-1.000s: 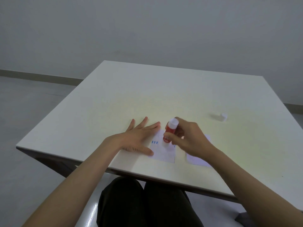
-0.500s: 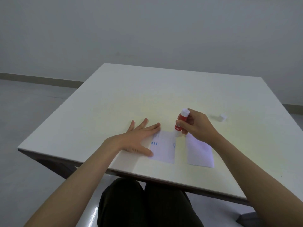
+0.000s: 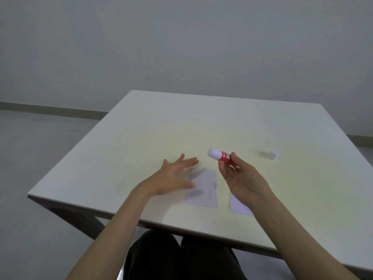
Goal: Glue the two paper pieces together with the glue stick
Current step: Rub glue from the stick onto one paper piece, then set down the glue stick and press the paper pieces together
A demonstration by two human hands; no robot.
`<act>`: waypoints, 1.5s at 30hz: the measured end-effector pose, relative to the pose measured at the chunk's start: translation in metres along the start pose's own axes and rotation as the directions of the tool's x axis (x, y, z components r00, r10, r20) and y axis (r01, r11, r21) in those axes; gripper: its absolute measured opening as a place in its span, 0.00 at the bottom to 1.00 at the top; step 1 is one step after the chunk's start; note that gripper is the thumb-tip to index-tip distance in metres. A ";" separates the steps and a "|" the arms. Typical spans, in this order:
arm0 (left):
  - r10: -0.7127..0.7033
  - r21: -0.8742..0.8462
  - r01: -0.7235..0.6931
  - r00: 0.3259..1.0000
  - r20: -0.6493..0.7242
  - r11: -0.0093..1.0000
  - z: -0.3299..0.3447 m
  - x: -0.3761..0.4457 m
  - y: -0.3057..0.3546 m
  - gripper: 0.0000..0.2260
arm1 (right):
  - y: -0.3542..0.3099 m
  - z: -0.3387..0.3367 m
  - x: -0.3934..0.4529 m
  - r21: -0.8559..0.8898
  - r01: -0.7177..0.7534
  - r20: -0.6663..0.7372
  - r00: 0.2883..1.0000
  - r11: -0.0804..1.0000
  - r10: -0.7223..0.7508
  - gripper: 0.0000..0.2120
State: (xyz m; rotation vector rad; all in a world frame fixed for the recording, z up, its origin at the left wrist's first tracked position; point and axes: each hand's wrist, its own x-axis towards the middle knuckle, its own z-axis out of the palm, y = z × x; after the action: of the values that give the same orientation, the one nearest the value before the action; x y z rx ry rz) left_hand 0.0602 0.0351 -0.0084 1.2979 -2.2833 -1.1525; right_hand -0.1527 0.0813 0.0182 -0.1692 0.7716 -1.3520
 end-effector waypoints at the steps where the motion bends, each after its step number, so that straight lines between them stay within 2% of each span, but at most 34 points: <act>1: 0.023 -0.130 -0.036 0.995 -0.101 0.991 0.003 0.000 0.007 0.26 | 0.003 0.003 -0.004 0.063 -0.029 -0.014 0.999 0.998 0.030 0.06; 3: 0.040 -0.326 -0.139 0.956 -0.291 0.935 0.011 0.003 0.024 0.20 | 0.010 0.009 -0.009 0.104 -0.074 -0.027 0.997 0.992 0.077 0.07; 7: -0.002 -0.489 -0.242 0.895 -0.446 0.838 0.034 0.013 0.053 0.12 | 0.025 0.017 -0.012 -0.029 -0.117 -0.010 0.993 0.993 0.117 0.08; 10: -0.070 -0.521 -0.251 0.852 -0.520 0.816 0.040 0.016 0.054 0.08 | 0.030 0.014 -0.010 -0.272 -0.077 -0.019 0.997 0.959 0.075 0.10; 12: -0.061 -0.513 -0.273 0.838 -0.542 0.814 0.034 0.018 0.051 0.07 | 0.025 0.007 -0.007 -0.504 0.029 -0.057 0.996 0.863 -0.066 0.13; 14: -0.031 -0.472 -0.322 0.800 -0.600 0.821 0.020 0.022 0.047 0.09 | 0.016 -0.001 -0.003 -0.726 0.179 -0.043 0.952 0.664 -0.303 0.16; 16: -0.043 -0.397 -0.297 0.753 -0.656 0.868 0.000 0.028 0.041 0.08 | 0.006 -0.010 0.004 -0.918 0.264 0.112 0.887 0.294 -0.447 0.18; 18: -0.070 -0.301 -0.190 0.730 -0.680 0.934 -0.018 0.036 0.035 0.05 | 0.001 -0.015 0.012 -0.964 0.256 0.264 0.888 -0.073 -0.376 0.20; 19: -0.068 -0.241 -0.133 0.733 -0.677 0.961 -0.026 0.040 0.032 0.03 | 0.002 -0.016 0.015 -0.947 0.240 0.298 0.904 -0.212 -0.307 0.23; 21: -0.040 -0.118 -0.050 0.757 -0.652 0.992 -0.035 0.046 0.026 0.05 | 0.006 -0.017 0.021 -0.884 0.223 0.322 0.928 -0.411 -0.188 0.31; 23: -0.035 -0.087 -0.025 0.777 -0.628 0.996 -0.038 0.050 0.023 0.06 | 0.011 -0.014 0.025 -0.823 0.235 0.338 0.934 -0.517 -0.113 0.37; 25: -0.044 -0.102 -0.025 0.788 -0.615 0.994 -0.038 0.053 0.019 0.05 | 0.014 -0.012 0.029 -0.789 0.234 0.339 0.937 -0.569 -0.086 0.40; 29: -0.081 -0.184 -0.045 0.779 -0.622 0.982 -0.035 0.055 0.009 0.02 | 0.013 -0.010 0.032 -0.750 0.235 0.350 0.934 -0.618 -0.069 0.36; 33: -0.102 -0.211 -0.040 0.777 -0.622 0.977 -0.030 0.054 0.005 0.02 | 0.010 -0.011 0.035 -0.782 0.244 0.352 0.932 -0.574 -0.083 0.33; 38: -0.119 -0.225 -0.035 0.767 -0.631 0.974 -0.024 0.053 0.005 0.09 | 0.010 -0.011 0.040 -0.814 0.258 0.343 0.937 -0.521 -0.071 0.34; 43: -0.109 -0.235 -0.056 0.765 -0.635 0.970 -0.019 0.053 0.002 0.04 | 0.007 -0.012 0.047 -0.829 0.254 0.327 0.943 -0.499 -0.064 0.32; 45: -0.135 -0.273 -0.053 0.770 -0.624 0.961 -0.019 0.052 0.000 0.10 | 0.007 -0.012 0.048 -0.827 0.256 0.332 0.941 -0.501 -0.066 0.29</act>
State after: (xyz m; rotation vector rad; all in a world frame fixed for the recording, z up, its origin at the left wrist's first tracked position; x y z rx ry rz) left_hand 0.0417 -0.0166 -0.0036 1.3622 -1.5410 -0.8191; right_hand -0.1531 0.0429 -0.0142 -2.0366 1.7783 -0.3271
